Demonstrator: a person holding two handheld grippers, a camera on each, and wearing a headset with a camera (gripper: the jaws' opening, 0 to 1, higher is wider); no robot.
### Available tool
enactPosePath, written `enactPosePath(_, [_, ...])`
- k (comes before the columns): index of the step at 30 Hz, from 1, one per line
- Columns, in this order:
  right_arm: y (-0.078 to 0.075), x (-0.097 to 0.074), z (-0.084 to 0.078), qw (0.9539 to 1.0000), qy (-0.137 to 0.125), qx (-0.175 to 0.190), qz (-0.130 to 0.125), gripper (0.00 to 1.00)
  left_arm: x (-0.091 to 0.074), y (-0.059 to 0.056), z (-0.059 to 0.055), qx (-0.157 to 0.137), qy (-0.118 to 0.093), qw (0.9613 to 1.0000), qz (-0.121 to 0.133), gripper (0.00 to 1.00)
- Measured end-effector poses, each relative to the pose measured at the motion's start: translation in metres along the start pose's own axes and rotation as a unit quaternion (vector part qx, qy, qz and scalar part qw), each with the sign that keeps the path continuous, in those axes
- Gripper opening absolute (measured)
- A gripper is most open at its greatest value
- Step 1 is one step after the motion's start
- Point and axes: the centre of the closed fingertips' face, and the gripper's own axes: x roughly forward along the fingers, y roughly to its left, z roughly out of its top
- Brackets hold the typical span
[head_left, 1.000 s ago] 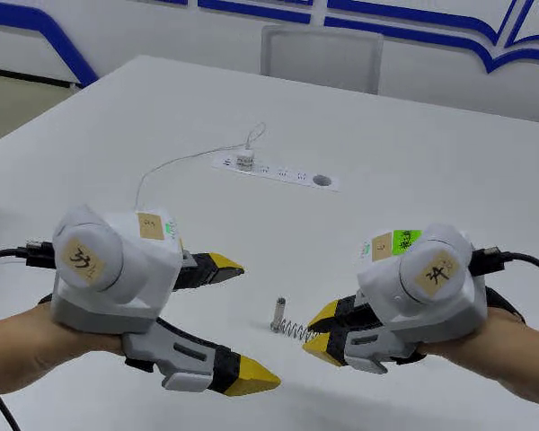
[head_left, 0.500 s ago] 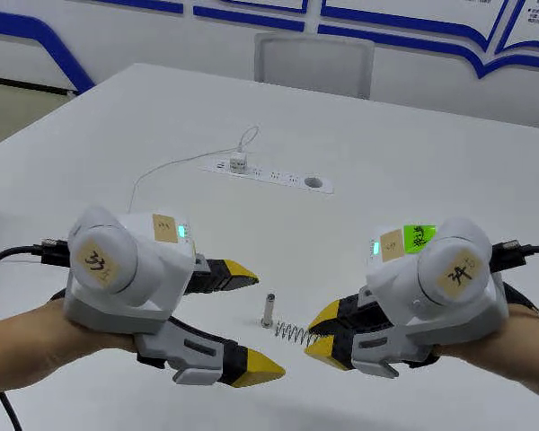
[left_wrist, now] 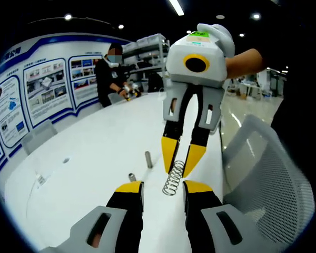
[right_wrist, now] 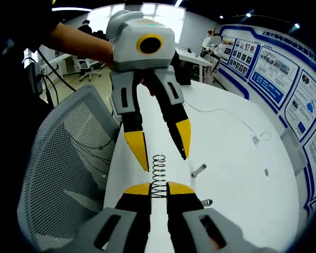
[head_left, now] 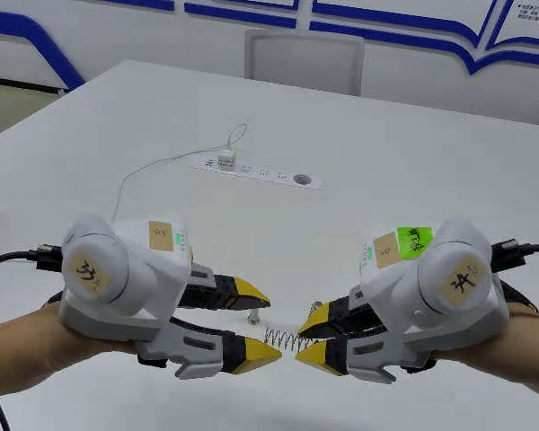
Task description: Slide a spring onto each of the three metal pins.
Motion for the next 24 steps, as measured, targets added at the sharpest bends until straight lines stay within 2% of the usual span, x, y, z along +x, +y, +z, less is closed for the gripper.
enactPosePath(4, [-0.0013, -0.0005, -0.0006, 1.0000, 0.001, -0.006, 0.000, 0.11, 0.0034, -0.0016, 0.0015, 0.002, -0.003, 1.0000, -0.008, 0.27])
enactPosePath(9, [-0.0035, 0.0001, 0.0018, 1.0000, -0.003, -0.009, 0.002, 0.11, 0.0048, -0.0034, -0.0004, 0.007, 0.003, 0.9998, -0.018, 0.20])
enactPosePath(15, [-0.0037, 0.0011, 0.0047, 0.9999, -0.007, -0.009, 0.003, 0.11, 0.0051, -0.0052, -0.0024, 0.009, 0.007, 0.9995, -0.028, 0.16])
enactPosePath(24, [-0.0053, -0.0013, 0.0020, 0.9999, -0.004, -0.014, 0.000, 0.11, 0.0095, -0.0077, -0.0020, 0.051, 0.013, 0.9981, -0.031, 0.12])
